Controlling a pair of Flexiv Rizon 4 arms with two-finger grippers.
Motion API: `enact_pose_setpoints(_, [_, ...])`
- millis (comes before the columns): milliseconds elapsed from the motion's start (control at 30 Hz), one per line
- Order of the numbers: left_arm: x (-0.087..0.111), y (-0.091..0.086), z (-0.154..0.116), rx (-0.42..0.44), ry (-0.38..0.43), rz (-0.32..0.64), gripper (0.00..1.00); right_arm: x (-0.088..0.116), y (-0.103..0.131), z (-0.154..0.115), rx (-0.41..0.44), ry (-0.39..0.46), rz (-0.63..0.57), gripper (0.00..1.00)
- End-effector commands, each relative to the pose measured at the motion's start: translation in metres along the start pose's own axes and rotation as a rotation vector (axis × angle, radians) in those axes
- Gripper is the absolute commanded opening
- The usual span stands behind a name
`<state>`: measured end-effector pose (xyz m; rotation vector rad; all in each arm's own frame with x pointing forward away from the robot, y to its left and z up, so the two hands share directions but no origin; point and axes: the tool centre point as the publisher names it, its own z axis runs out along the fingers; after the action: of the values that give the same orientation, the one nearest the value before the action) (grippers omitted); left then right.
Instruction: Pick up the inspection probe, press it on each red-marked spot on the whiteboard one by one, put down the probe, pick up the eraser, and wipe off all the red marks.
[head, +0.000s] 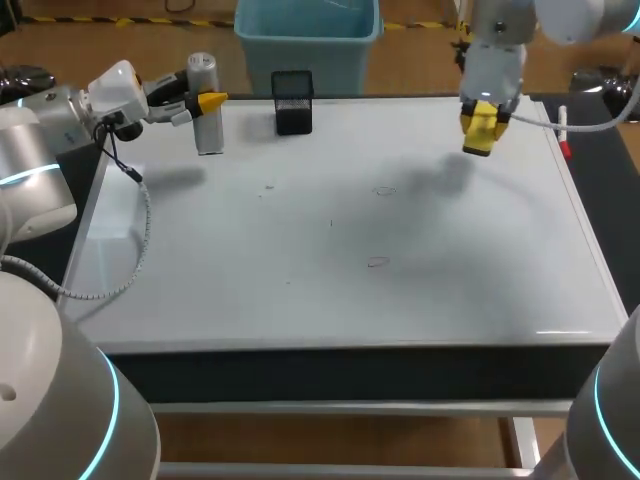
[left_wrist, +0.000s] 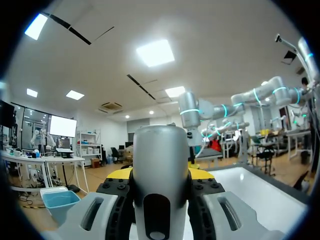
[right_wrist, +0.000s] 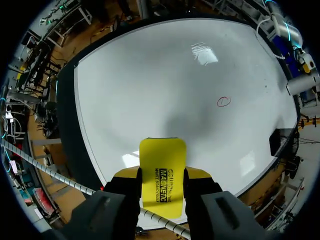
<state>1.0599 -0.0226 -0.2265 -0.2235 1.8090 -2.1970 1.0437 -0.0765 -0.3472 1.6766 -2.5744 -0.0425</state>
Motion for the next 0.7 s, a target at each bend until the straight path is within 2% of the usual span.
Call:
enact_pose_setpoints(33, [0.000,-0.001,0.000,0.001,0.001,0.001,0.00,0.020,-0.016,0.004,-0.013,-0.016,-0.007,0.00])
enact_pose_setpoints(400, [0.000,-0.001,0.000,0.001,0.001,0.001,0.00,0.038,-0.030,-0.004,0.001,-0.004,-0.052,0.00])
enact_pose_setpoints(700, [0.000,-0.001,0.000,0.001,0.001,0.001,0.00,0.038,-0.030,-0.004,0.001,-0.004,-0.052,0.00])
